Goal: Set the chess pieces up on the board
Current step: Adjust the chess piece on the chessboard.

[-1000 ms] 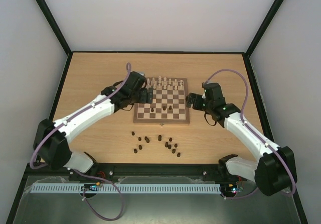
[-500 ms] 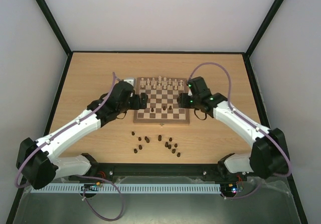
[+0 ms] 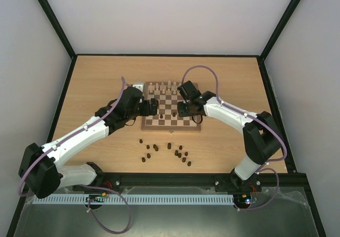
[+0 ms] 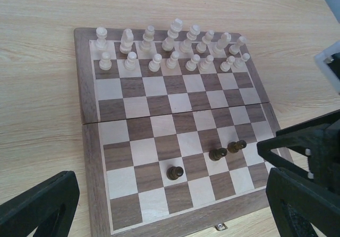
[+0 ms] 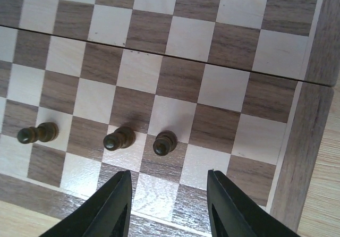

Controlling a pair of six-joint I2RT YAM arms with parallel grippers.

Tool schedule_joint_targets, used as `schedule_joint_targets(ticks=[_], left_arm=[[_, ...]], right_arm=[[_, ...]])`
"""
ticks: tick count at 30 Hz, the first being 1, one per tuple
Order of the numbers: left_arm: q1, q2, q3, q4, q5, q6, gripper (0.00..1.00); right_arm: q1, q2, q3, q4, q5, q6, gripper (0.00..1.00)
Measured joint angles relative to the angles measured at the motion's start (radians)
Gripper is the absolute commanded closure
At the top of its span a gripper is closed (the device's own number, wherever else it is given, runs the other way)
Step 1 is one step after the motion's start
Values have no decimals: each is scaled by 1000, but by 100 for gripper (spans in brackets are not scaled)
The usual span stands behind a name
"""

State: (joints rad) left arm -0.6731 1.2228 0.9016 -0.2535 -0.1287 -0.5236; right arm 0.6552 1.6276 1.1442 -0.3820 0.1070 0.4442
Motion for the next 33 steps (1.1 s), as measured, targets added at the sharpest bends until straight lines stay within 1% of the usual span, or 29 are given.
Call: schedule_joint_targets(ticks=[3,6,11,17,20,26,30,33], left_arm=[[0,0,0,5,2,2,1],[1,0,-2,13,6,4,0],[4,0,-21,35,17,5,0],[4,3,-34,39,30,5,1],[4,3,-35,43,36,5,0],[4,3,-39,57,43,5,0],[4,3,-39,65,47,5,0],[4,3,-45,76,50,5,1]], right_arm=[[2,27,12,-9,10,0,60],[2,48,21,-10,15,-1,65],[2,80,27,-9,18,-3,67],[2,116,27,-6,16,-3,65],[2,116,28,1,16,-4,63],[2,116,36,6,14,-3,63],[2,117,40,12,14,-3,65],[2,127,49,13,13,-5,70]])
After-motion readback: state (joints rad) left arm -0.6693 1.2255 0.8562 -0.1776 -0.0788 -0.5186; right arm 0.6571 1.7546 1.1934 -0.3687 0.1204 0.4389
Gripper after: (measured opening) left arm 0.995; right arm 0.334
